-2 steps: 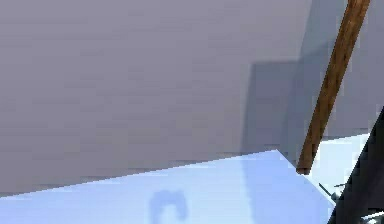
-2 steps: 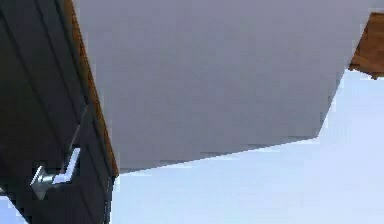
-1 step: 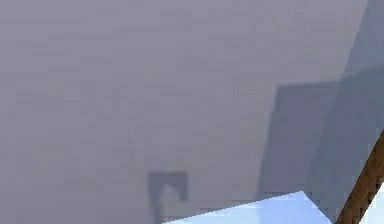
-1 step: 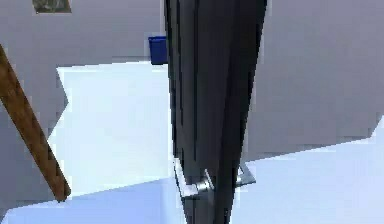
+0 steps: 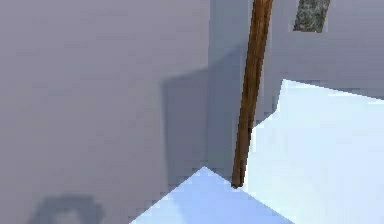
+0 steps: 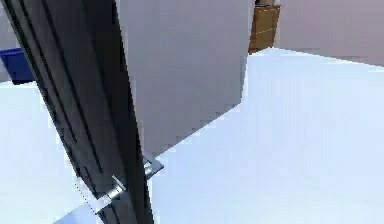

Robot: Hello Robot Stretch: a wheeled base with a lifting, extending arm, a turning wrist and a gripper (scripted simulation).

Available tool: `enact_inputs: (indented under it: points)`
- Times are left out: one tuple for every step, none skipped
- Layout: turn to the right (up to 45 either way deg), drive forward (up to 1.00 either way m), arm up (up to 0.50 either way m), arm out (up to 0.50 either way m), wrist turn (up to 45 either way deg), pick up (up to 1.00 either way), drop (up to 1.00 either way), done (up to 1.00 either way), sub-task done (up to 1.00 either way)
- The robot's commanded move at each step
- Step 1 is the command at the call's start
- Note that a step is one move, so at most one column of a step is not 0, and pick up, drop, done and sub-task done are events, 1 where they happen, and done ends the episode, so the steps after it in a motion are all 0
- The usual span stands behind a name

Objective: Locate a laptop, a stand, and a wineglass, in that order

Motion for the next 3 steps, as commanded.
enact_inputs:
  points:
    - [0.0,0.3,0.0,0.0,0.0,0.0,0.0,0.0,0.0]
    - [30.0,0.0,0.0,0.0,0.0,0.0,0.0,0.0,0.0]
    - [0.0,1.0,0.0,0.0,0.0,0.0,0.0,0.0,0.0]
